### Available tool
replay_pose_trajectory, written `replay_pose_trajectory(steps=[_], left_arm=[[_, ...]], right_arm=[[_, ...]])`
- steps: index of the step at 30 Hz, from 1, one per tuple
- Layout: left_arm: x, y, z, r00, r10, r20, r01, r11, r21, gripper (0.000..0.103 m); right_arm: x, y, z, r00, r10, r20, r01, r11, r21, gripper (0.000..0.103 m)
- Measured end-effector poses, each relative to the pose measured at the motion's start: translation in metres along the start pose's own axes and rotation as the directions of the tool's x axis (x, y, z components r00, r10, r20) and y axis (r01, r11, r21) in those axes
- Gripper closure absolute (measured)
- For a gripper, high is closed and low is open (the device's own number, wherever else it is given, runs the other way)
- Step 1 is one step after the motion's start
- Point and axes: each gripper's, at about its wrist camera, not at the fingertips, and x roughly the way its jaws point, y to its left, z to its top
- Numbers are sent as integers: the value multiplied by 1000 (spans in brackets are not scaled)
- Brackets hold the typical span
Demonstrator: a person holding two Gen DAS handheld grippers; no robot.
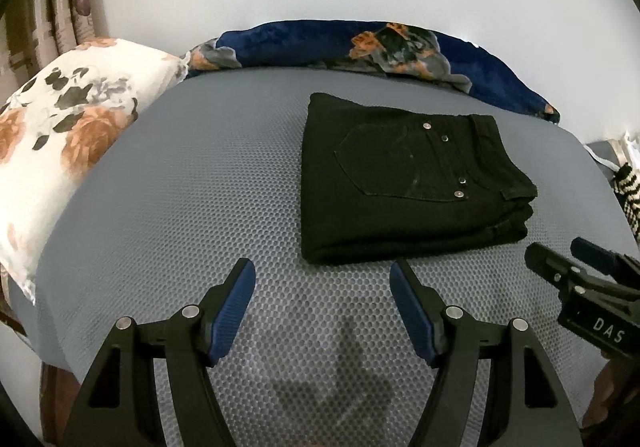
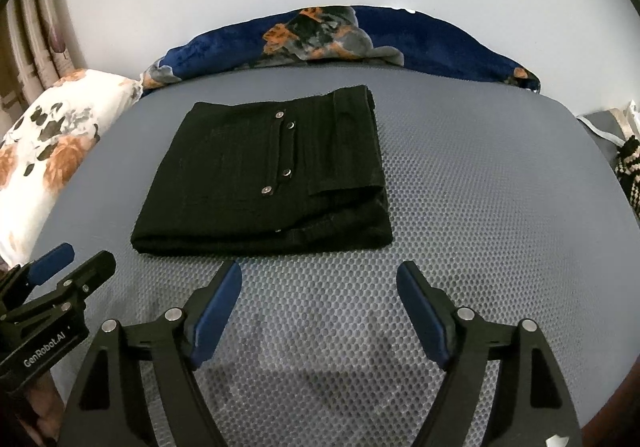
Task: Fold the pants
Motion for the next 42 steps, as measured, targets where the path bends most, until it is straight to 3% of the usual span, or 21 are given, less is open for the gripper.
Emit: replay_pose_trajectory(steps=[21,42], left_arm=[[4,-8,-4,1000,24,-18,-23,999,32,33],[6,-11,-6,999,20,-31,-18,998,54,33]], right_arm=[[-4,0,-3,998,-59,32,60,997,-51,25],[-1,2,-6,999,-46,16,47,997,-65,25]])
